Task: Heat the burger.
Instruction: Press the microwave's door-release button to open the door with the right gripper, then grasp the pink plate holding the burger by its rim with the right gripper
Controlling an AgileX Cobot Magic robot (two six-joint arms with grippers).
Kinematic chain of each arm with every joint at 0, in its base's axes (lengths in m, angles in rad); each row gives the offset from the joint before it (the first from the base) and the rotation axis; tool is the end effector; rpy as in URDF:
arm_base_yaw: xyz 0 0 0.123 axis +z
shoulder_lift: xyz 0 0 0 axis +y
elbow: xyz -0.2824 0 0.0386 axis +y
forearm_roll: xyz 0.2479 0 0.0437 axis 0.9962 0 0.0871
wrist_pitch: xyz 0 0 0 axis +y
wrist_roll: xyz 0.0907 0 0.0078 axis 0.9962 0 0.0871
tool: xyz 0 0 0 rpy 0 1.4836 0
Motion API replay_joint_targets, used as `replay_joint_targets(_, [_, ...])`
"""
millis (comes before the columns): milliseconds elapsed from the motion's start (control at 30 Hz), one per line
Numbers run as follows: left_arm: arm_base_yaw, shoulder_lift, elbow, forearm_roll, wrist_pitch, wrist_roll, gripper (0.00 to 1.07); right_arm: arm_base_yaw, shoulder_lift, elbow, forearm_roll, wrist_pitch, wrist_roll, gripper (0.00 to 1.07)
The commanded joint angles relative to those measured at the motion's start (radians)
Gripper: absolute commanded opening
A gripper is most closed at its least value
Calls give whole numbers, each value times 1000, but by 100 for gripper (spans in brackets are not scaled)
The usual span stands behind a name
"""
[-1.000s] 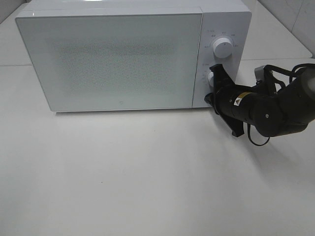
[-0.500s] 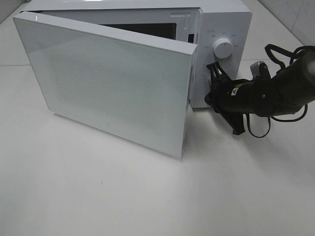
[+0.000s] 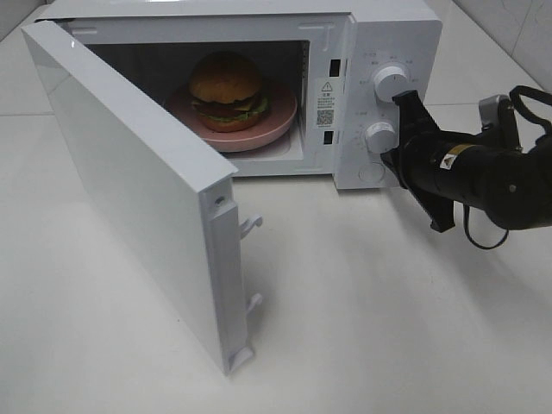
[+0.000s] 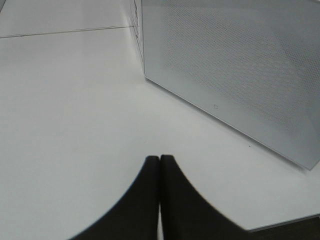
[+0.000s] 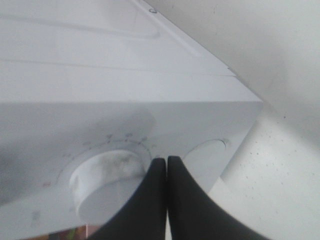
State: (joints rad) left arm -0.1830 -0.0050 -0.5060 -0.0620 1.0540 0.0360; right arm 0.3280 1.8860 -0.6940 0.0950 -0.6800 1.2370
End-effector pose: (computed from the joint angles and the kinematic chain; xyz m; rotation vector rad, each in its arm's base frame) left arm -0.0069 -0.0037 0.2795 0.2247 2.0166 -0.1668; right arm 0.3228 0.1041 0.1276 1.0455 1.8661 0.9624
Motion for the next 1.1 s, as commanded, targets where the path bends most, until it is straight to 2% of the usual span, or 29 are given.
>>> replay_joint_targets(33, [1,-20,2,-7,-13,0,0,2,-114,51,-89,-97,-129,0])
replay_joint_targets(100, [1,-20,2,-7,-13,0,0,2,-129,59,-110,-78,-153,0])
replay_joint_targets(133, [1,-20,2,-7,-13,0,0,2,-163,73,-178,-44,-204,0])
replay_joint_targets(200, [1,-20,2,-7,-13,0,0,2,-179,76,-219,-30,-226,0])
replay_joint_targets(233, [1,-20,2,-7,-13,0,0,2,-205,77,-302,8,-262,0])
replay_joint_targets(267, [1,-20,2,-7,-13,0,0,2,-205,77,-302,8,-262,0])
replay_joint_targets(300, [1,-20,2,-7,-13,0,0,2,-230,77,-408,37,-291,0])
replay_joint_targets(367, [1,-20,2,-7,-13,0,0,2,-238,77,-452,47,-298,0])
replay_joint_targets(400, [1,-20,2,-7,-13,0,0,2,-258,77,-574,67,-308,0])
replay_joint_targets(433, [1,-20,2,-7,-13,0,0,2,-258,77,-574,67,-308,0])
replay_joint_targets(467, [1,-20,2,-7,-13,0,0,2,-279,77,-687,82,-314,0])
replay_joint_targets(500, [1,-20,2,-7,-13,0,0,2,-279,77,-687,82,-314,0])
replay_joint_targets(567, [1,-20,2,-7,-13,0,0,2,-304,77,-846,111,-317,0])
replay_joint_targets(600, [1,-20,2,-7,-13,0,0,2,-304,77,-846,111,-317,0])
replay_joint_targets(667, [1,-20,2,-7,-13,0,0,2,-323,77,-979,155,-320,0])
replay_joint_targets(700, [1,-20,2,-7,-13,0,0,2,-323,77,-979,155,-320,0])
replay_joint_targets(767, [1,-20,2,-7,-13,0,0,2,-345,77,-1079,213,-320,1])
replay_joint_targets(933, [1,-20,2,-7,-13,0,0,2,-377,76,-1152,330,-352,2])
replay_joint_targets(1100, [1,-20,2,-7,-13,0,0,2,-397,76,-1155,445,-432,2])
